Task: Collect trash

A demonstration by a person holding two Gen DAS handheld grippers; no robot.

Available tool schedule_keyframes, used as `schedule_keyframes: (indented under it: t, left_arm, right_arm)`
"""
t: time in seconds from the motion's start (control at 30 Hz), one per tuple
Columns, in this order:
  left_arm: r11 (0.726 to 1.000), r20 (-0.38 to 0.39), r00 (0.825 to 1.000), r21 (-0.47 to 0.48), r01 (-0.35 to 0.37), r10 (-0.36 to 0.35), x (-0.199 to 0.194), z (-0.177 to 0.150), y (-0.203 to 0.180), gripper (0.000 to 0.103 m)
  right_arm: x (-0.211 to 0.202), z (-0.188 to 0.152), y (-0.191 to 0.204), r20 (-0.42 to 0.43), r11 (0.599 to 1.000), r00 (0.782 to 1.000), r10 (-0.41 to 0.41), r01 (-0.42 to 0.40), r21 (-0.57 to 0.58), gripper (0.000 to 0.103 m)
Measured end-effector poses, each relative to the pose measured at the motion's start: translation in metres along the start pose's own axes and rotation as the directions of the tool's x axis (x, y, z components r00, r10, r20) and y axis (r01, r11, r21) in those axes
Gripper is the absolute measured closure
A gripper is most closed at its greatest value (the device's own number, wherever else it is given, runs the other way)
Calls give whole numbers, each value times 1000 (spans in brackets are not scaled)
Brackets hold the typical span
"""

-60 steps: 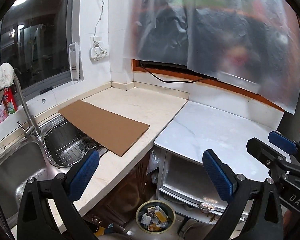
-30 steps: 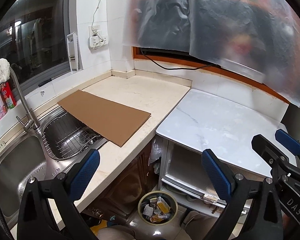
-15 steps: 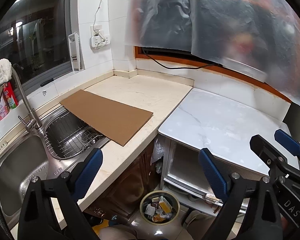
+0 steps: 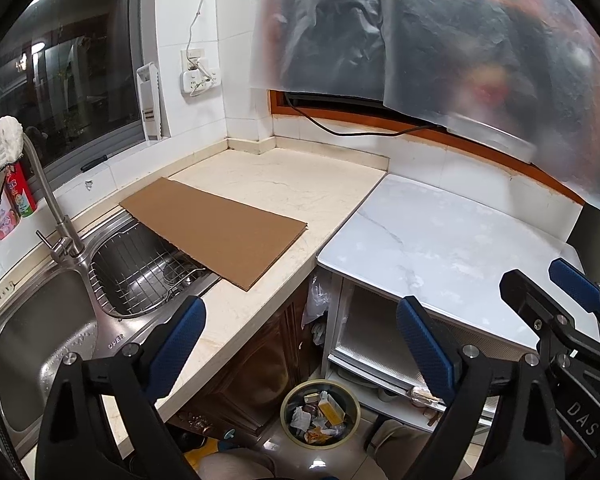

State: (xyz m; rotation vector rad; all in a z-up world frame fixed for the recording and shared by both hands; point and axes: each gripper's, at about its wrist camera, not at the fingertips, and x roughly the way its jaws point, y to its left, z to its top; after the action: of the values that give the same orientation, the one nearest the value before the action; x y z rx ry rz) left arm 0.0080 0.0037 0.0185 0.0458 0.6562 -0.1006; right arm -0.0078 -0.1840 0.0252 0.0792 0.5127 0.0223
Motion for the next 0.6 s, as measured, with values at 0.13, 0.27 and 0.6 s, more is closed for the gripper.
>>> schedule_keyframes:
  t: [0.13, 0.27, 0.6]
  left_arm:
    - [1000, -7, 1000, 2, 2, -2, 2, -3, 3, 8]
    - [1000, -6, 1000, 5, 4, -4, 3, -1, 4, 8]
    - [1000, -27, 1000, 11, 8, -8, 7, -4, 10, 8]
  right_arm:
    - [1, -1, 1, -3, 1000, 1000, -2, 2, 2, 33]
    - [2, -1, 1, -1, 1000, 1000, 0, 0, 3, 33]
    - [5, -4, 4, -13, 1000, 1000, -4, 4, 6, 33]
